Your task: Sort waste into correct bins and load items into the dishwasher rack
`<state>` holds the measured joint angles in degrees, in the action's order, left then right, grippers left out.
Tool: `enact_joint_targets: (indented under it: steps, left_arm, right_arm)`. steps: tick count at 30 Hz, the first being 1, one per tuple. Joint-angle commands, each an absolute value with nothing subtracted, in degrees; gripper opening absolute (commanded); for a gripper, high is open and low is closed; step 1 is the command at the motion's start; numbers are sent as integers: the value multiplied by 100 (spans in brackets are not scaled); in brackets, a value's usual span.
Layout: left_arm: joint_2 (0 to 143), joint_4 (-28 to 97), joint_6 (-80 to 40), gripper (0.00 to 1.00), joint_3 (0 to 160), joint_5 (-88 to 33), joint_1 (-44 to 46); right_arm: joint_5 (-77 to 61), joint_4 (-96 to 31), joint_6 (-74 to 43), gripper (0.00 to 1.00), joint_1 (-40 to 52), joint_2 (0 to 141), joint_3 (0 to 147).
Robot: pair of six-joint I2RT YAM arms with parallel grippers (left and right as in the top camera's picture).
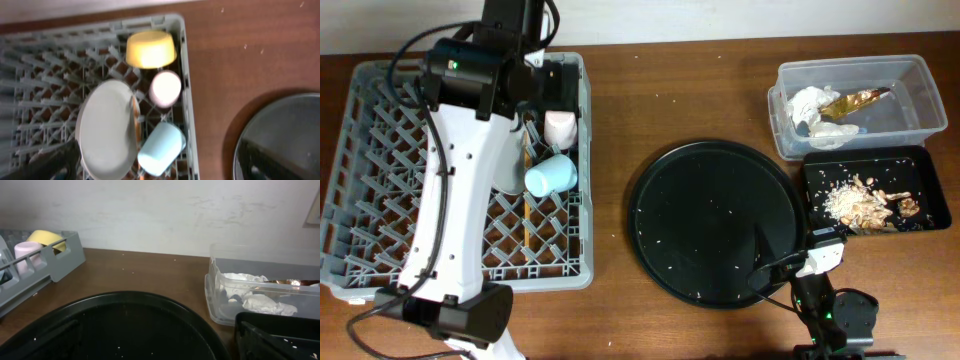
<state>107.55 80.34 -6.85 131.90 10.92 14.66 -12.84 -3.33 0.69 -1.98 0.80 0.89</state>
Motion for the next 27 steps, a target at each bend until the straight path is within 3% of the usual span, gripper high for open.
enact_joint_targets:
  steps: [1,5,8,11,15,18,20,27]
  left_arm:
    - [9362,5784,-593,99,11203,163,1063]
    - [6919,1229,515,99,5953,-950,346]
    - [4812,-110,1315,99,3072,-1118,-255]
    - [2781,-709,1382,99,1197,-893,-397]
    - [1184,-683,1382,99,73,-659,-399]
    - [462,416,1334,99,47,-556,-395]
    - [5,379,1337,99,47,-554,-386]
    - [34,412,1337,99,51,-556,-392]
  right_arm:
    - [-1330,-318,108,98,-156,19,32]
    - [-1330,-318,108,98,-156,19,32]
    - [-1330,-318,108,98,-156,19,32]
    - [-1330,-318,108,98,-156,19,32]
    - [-1332,-318,108,98,-156,19,32]
    - [-1330,-318,108,98,-156,21,32]
    - [-1332,-318,108,98,-156,19,32]
    - [-1330,-318,108,98,-156,21,32]
